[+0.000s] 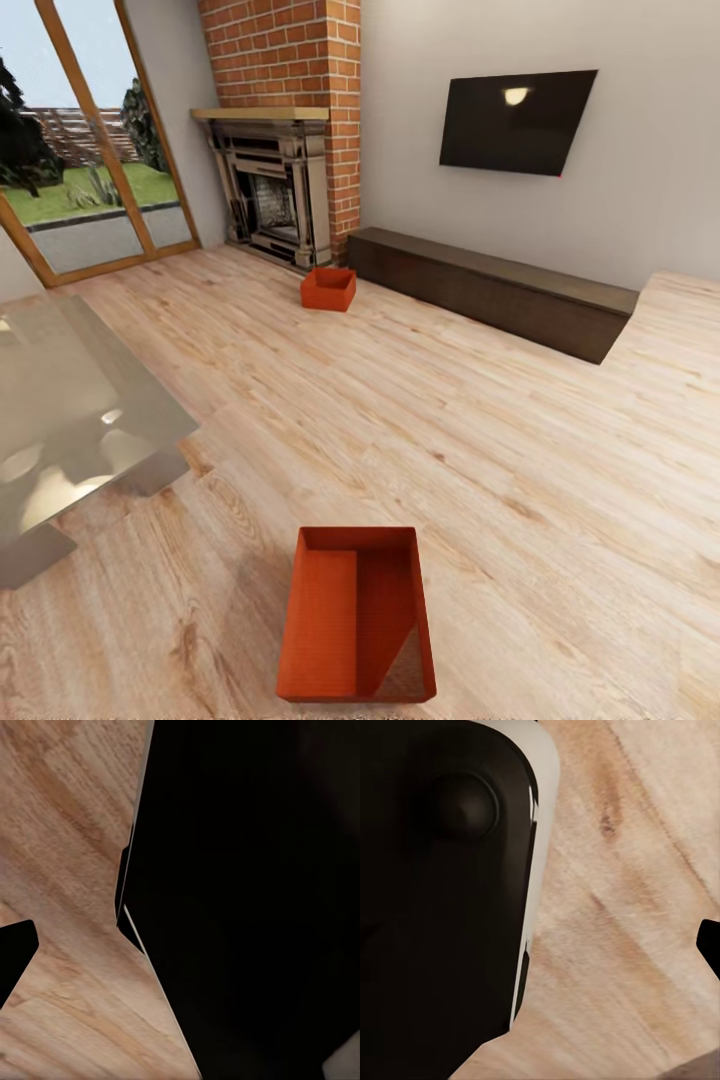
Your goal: Move the two storage containers from the living room to the garage. In the garage, place one container on the floor and stack the other container on top of it (either order is fine).
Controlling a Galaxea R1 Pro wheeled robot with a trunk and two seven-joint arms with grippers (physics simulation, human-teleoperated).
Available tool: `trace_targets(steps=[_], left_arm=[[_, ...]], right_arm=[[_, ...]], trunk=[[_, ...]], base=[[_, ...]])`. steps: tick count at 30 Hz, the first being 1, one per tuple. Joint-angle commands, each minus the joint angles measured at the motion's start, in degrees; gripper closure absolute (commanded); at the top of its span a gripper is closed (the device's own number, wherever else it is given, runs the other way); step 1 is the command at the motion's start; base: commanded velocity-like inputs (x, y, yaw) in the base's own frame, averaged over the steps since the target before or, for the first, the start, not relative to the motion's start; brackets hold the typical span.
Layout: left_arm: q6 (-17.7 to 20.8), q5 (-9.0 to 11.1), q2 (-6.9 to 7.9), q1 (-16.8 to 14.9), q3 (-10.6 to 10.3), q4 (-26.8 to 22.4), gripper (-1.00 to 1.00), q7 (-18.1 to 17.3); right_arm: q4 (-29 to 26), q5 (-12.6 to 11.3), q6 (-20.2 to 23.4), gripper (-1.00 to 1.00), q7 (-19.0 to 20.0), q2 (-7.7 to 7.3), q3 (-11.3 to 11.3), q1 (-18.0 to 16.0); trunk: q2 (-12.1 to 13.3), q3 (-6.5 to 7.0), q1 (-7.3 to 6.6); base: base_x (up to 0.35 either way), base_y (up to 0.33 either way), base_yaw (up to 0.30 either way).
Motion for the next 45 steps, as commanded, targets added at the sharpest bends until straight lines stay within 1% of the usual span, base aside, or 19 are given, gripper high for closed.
trace_targets(steps=[1, 45], left_arm=[[-0.1, 0.24, 0.0, 0.01, -0.01, -0.04, -1.0, 0.0], [-0.1, 0.24, 0.0, 0.01, -0.01, -0.05, -1.0, 0.0]], right_arm=[[0.17, -0.6, -0.32, -1.0, 0.34, 0.01, 0.37, -0.05], [0.17, -0.6, -0.33, -1.0, 0.25, 0.02, 0.37, -0.05]], trunk=[[-0.02, -0.13, 0.0], [-0.02, -4.21, 0.0]], base=[[0.0, 0.0, 0.0], [0.0, 0.0, 0.0]])
